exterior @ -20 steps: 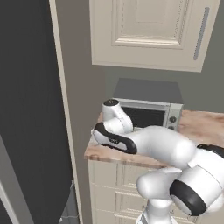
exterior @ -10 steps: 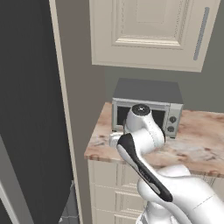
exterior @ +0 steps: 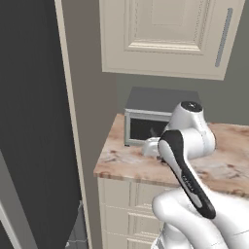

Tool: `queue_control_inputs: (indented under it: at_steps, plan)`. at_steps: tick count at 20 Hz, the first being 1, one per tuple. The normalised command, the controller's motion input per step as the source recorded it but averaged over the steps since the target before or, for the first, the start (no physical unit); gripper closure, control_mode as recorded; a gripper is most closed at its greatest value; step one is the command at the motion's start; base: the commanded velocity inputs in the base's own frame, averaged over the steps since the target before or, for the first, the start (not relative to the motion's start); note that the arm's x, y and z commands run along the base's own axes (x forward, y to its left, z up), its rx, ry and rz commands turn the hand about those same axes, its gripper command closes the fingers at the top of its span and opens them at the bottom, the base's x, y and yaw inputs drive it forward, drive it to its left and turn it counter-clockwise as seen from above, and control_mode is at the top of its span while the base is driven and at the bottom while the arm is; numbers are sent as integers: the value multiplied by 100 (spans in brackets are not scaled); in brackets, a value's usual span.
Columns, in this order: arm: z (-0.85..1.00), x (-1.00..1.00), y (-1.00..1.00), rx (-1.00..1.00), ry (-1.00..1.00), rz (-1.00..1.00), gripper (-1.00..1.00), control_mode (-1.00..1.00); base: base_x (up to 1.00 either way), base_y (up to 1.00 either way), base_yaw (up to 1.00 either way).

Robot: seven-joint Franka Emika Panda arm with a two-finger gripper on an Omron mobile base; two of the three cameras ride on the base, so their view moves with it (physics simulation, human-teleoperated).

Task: Retrieve the butter from the fridge and place it on a plate on the dining table. Then retrieve the butter knife by the fridge and place it near the plate.

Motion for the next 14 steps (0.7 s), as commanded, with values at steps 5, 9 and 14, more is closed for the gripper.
queue_control_inputs:
  at_steps: [5, 9, 14]
  plan:
    - [19, -12, -21, -2, 13, 6, 100, -100, 0, 0, 0]
    - [0, -30, 0, -20, 0, 1, 100, -100, 0, 0, 0]
    - [0, -7, 0, -26, 0, -1, 100, -100, 0, 0, 0]
